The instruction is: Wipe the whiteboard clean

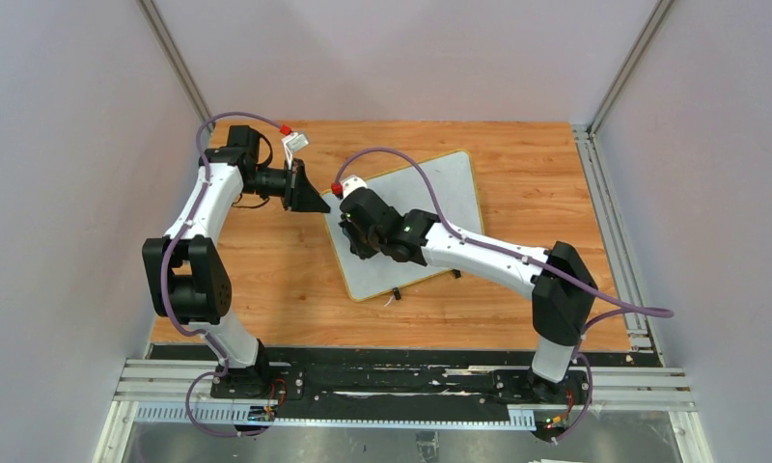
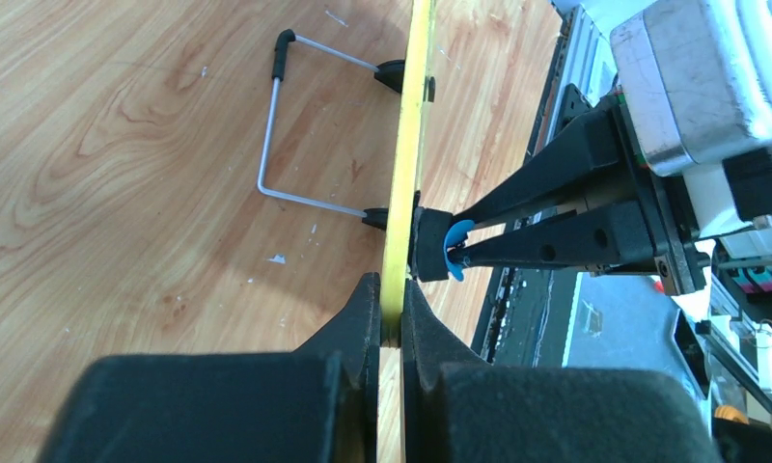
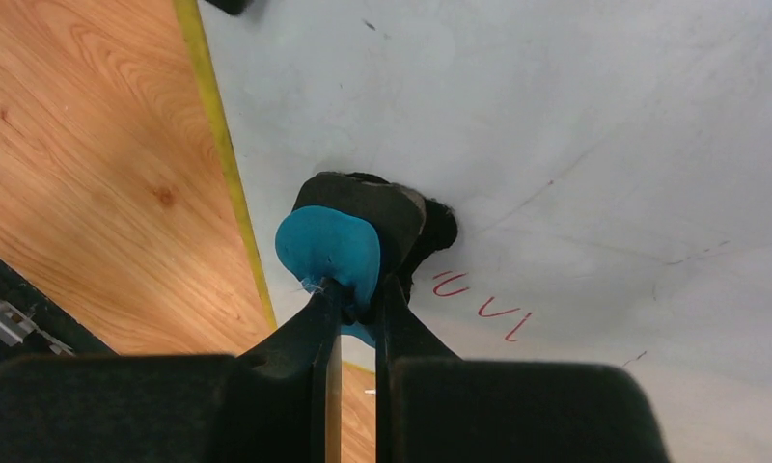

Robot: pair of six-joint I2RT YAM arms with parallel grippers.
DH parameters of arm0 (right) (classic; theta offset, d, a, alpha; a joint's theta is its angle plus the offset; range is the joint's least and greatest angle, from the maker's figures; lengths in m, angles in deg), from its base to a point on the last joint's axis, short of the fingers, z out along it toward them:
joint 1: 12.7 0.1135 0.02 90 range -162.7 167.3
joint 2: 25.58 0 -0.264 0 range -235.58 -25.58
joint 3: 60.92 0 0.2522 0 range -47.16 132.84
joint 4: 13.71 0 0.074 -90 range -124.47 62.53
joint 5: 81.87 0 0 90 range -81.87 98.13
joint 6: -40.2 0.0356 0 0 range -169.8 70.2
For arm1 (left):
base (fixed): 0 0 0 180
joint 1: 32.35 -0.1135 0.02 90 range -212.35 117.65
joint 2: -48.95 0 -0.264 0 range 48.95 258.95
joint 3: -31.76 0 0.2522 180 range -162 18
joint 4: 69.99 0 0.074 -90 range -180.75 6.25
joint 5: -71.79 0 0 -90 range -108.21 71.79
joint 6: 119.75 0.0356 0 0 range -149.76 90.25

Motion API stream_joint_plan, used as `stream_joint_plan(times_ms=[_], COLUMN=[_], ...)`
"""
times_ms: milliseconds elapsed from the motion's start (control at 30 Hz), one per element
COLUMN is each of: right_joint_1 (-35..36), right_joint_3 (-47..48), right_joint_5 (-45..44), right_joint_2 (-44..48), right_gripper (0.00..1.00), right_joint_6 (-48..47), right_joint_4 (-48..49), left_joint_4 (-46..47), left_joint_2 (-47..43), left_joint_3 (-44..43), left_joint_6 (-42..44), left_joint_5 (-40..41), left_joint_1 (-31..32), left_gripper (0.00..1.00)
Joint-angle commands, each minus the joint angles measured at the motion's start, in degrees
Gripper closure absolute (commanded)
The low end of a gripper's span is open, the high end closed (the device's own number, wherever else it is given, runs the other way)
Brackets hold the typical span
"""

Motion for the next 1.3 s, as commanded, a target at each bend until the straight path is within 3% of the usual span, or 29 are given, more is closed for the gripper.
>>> stream_joint_plan(times_ms=[0, 400, 533, 933, 1267], right_joint_1=[-0.54, -9.24, -8.50, 2.24, -1.93], right_joint_3=[-3.03, -21.19, -19.28, -2.62, -9.24], right_joint_5=[-2.34, -6.82, -3.98, 0.17, -3.95], right_joint_2=[2.69, 16.81, 15.43, -0.06, 5.46], right_gripper=[0.99, 0.99, 0.99, 0.99, 0.99], right_joint_6=[1.26, 3.38, 3.66, 1.55, 2.88], right_joint_4=[-0.98, 0.17, 0.25, -1.99, -2.54], left_joint_4=[-1.83, -1.83, -1.83, -1.87, -1.83], left_joint_2=[-0.76, -0.48, -0.28, -0.62, -0.73], left_joint_3=[0.00, -0.23, -0.40, -0.04, 0.03], left_joint_6=[3.27, 3.09, 3.03, 3.18, 3.09], left_joint_5=[3.68, 3.54, 3.52, 3.85, 3.73], left_joint_1=[1.37, 1.39, 1.46, 1.52, 1.55], left_gripper=[1.00, 1.00, 1.00, 1.00, 1.00])
